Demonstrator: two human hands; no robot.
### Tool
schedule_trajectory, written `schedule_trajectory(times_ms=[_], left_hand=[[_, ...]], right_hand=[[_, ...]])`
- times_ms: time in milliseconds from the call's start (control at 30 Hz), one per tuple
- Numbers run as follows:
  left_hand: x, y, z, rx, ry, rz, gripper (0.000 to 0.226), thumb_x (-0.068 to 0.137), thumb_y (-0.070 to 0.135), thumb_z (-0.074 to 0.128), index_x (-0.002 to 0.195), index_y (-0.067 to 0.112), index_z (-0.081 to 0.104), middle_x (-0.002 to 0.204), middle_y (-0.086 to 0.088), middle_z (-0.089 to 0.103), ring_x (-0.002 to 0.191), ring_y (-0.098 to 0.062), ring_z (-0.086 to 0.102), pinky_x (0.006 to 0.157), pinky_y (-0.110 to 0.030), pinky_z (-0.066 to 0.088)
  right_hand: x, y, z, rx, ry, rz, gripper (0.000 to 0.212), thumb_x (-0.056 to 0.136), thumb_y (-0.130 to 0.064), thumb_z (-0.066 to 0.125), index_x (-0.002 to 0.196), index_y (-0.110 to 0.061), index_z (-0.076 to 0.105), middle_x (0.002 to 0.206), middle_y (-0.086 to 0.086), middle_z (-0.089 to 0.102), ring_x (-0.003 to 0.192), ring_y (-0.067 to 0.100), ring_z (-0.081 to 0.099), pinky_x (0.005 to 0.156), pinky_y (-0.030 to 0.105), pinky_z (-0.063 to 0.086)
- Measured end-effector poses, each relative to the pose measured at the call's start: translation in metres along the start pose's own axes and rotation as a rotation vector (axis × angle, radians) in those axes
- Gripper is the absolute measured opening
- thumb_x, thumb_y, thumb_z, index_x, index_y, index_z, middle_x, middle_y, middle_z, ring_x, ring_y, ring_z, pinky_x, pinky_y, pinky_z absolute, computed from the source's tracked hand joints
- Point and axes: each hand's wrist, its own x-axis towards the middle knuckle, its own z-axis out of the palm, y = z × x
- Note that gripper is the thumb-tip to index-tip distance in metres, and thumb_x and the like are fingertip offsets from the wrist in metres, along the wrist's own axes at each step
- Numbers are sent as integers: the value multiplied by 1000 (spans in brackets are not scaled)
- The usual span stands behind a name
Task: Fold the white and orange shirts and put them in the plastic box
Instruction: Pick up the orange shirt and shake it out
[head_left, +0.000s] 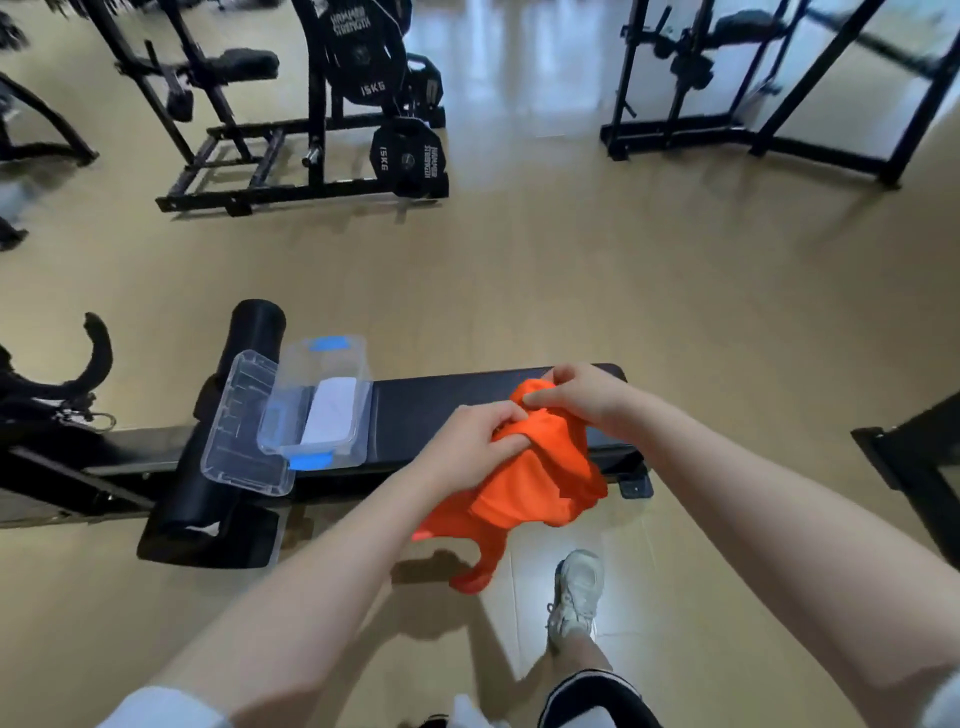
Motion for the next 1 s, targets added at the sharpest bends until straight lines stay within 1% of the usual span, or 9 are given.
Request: schedule_trajectory(times_ms=[200, 333, 400, 533, 700, 800, 867, 900, 1000], left_hand=[[-20, 27, -4, 1, 137, -125, 10, 83, 30, 59, 77, 24, 62, 78, 5, 63, 79, -12, 56, 68, -28, 41], [-23, 39, -3, -282, 211, -286, 24, 82, 30, 60, 60, 21, 58, 61, 2, 56, 63, -17, 50, 60, -29, 37], [-25, 45, -1, -381, 211, -291, 20, 85, 25, 60, 66, 18, 59, 62, -1, 55, 60, -17, 48, 60, -29, 37], [-36, 53, 1, -440, 192, -286, 17, 87, 20, 60, 71, 14, 58, 62, -3, 54, 56, -15, 48, 55, -27, 38], [-52, 64, 3, -512, 38, -333, 20, 89, 30, 58, 75, 18, 65, 61, 3, 59, 56, -12, 51, 54, -23, 39], [-48, 69, 11, -730, 69, -383, 19, 91, 27, 56, 81, 14, 64, 65, -2, 57, 58, -16, 49, 56, -23, 40], [-42, 75, 13, -898, 142, -425, 16, 92, 20, 54, 81, 11, 62, 69, -4, 59, 61, -14, 54, 57, -22, 46], [-38, 78, 13, -965, 180, -440, 16, 93, 17, 54, 79, 11, 60, 67, -4, 61, 60, -13, 56, 59, -23, 48], [-29, 86, 12, -1077, 240, -460, 19, 93, 15, 53, 75, 11, 58, 50, 2, 65, 46, -8, 61, 61, -27, 50]], right_hand=[[-57, 11, 11, 12, 221, -190, 9, 88, -23, 58, 85, -17, 63, 74, -5, 58, 69, 6, 50, 62, 18, 39], [-87, 13, 13, 51, 86, -286, 12, 88, -28, 60, 90, -17, 64, 84, -2, 63, 74, 4, 55, 68, 12, 43], [-94, 21, 18, -20, 64, -296, 6, 84, -24, 65, 88, -20, 64, 86, -4, 66, 77, 6, 59, 73, 21, 47], [-95, 42, 15, -91, 233, -264, 21, 81, -12, 61, 64, -24, 57, 60, -5, 55, 57, 10, 50, 60, 31, 42], [-102, 42, -20, -15, 447, -251, 24, 84, -2, 54, 67, -19, 55, 59, -4, 50, 54, 9, 44, 42, 12, 31], [-103, 33, -37, -79, 609, -250, 6, 86, -8, 56, 85, -12, 60, 77, 2, 59, 76, 21, 54, 60, 11, 43], [-107, 31, -36, -163, 716, -265, 23, 85, -14, 59, 109, -13, 59, 109, 10, 57, 101, 24, 55, 91, 30, 47], [-111, 31, -31, -165, 713, -331, 29, 85, -16, 60, 114, -14, 57, 116, 10, 53, 105, 23, 54, 96, 36, 45], [-128, 39, -7, -51, 483, -562, 24, 82, -29, 60, 106, -25, 58, 105, -4, 50, 90, 11, 52, 87, 27, 47]])
